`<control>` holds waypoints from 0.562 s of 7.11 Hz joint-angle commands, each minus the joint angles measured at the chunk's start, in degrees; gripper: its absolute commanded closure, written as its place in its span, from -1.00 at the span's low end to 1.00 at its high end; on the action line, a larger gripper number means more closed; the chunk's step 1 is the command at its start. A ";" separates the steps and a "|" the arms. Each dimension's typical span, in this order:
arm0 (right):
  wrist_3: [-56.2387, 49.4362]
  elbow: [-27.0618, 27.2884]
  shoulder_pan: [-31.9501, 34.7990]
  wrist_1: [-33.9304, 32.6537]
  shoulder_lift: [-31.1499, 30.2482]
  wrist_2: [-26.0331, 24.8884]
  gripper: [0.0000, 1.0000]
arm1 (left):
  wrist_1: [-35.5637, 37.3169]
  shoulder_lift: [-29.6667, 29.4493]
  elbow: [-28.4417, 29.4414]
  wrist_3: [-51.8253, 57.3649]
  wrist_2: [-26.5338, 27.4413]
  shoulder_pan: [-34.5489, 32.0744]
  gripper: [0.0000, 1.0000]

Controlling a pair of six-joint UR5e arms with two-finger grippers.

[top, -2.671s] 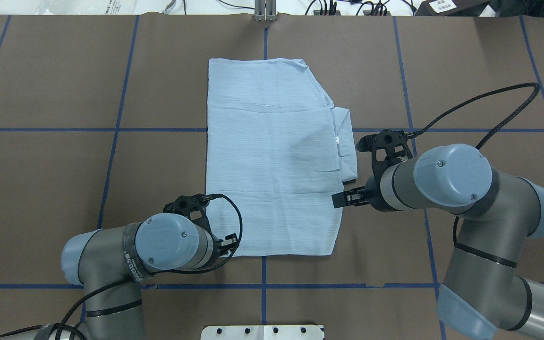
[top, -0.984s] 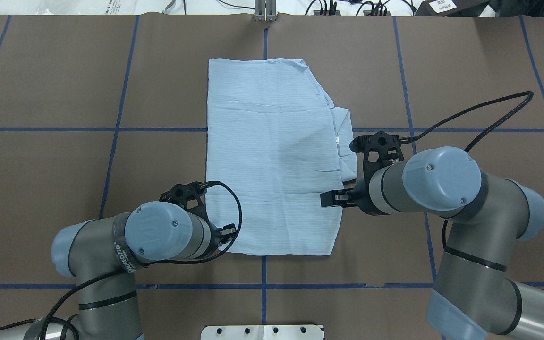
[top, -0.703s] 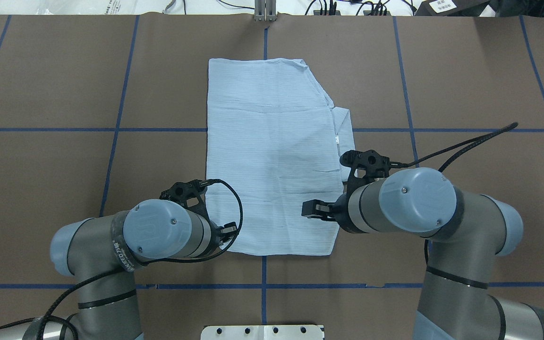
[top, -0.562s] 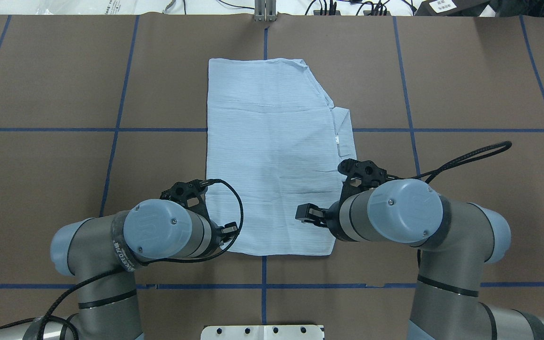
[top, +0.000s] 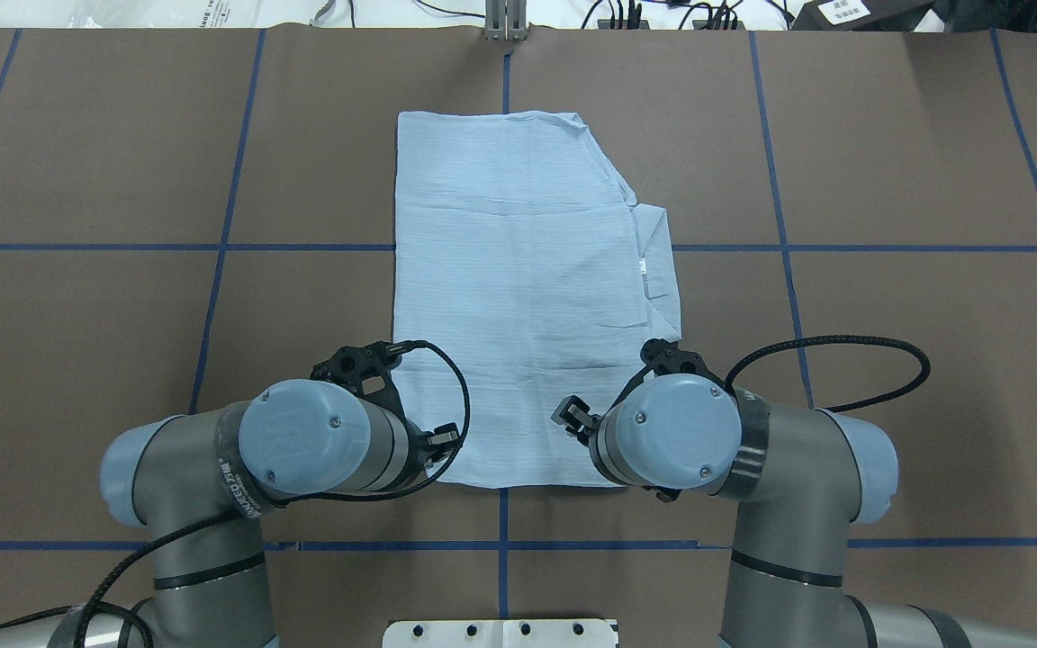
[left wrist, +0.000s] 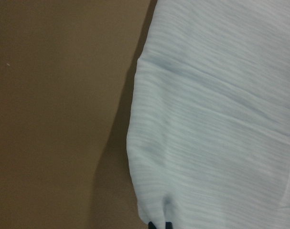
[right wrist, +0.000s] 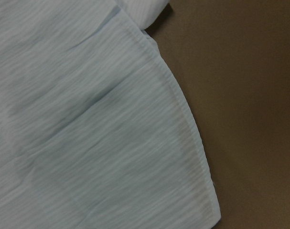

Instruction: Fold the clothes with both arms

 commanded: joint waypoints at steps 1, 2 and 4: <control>0.96 -2.42 -1.09 -0.88 0.87 -0.42 -1.00 | -0.01 -0.34 0.01 0.00 0.00 0.09 1.00; 0.87 -3.21 -1.53 -0.88 0.88 -0.51 -1.00 | -0.09 -0.34 0.01 0.00 0.00 0.09 1.00; 0.87 -4.19 -2.41 -0.88 0.88 -0.51 -1.00 | -0.18 -0.43 -0.08 0.00 0.00 0.09 1.00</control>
